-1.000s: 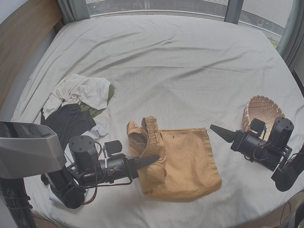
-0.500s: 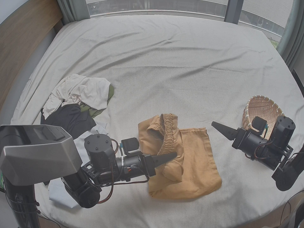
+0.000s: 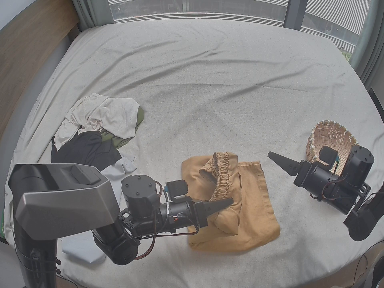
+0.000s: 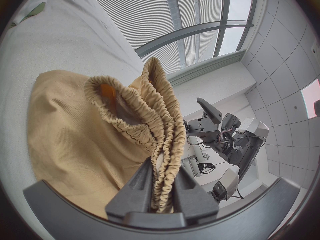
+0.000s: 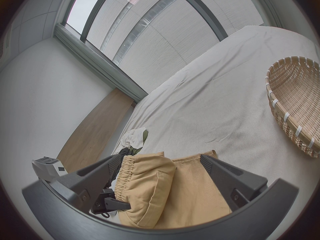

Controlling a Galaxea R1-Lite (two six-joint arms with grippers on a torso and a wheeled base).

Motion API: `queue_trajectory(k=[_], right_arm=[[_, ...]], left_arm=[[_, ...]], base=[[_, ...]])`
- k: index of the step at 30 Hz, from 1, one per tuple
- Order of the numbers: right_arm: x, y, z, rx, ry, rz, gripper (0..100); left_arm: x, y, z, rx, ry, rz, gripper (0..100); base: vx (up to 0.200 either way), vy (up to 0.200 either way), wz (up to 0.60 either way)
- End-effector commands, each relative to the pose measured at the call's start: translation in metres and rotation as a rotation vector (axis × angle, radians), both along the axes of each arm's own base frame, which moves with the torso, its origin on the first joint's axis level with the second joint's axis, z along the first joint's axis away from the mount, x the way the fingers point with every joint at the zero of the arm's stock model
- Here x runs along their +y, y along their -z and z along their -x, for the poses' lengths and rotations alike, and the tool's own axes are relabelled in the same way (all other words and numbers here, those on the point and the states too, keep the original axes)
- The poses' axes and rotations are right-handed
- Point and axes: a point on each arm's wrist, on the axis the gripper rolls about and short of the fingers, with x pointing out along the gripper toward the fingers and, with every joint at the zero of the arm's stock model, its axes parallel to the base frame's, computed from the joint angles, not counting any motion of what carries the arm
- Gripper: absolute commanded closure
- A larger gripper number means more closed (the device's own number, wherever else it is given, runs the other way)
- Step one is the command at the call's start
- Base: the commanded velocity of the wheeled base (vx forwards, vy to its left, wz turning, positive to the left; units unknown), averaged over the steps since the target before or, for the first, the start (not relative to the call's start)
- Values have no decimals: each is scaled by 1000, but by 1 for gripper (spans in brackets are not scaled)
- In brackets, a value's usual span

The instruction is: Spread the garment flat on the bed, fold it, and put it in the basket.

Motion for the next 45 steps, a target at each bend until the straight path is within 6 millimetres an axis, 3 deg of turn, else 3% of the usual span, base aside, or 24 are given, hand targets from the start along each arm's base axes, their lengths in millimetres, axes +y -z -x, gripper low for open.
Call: queue_trajectory(k=[1,15,16,28,33,37,45], right_arm=[[1,1,0,2,-3,0,0],[1,0,0,1,-3,0,0],[1,0,0,1,-3,0,0],[1,0,0,-2,-3,-1,0],[1,2,0,3,-3,1,0],[1,2,0,6,-6,2,0],[2,5,3,18,-12,8,0]], left_arm=[[-1,4,0,7,2,-5,100],[-3,7,-3,9,1,-5,100],[-4,7,-2,10,2,-6,0],[-7,5,-7,-6,-18,7,0],[0,0,-7,-13,-47,6,0],[17,-12,-4,-18,-80,5,0],[76,-42,10,-83,-201,-23,0]], base=[[0,0,0],[0,0,0],[0,0,0],[0,0,0],[0,0,0],[0,0,0],[0,0,0]])
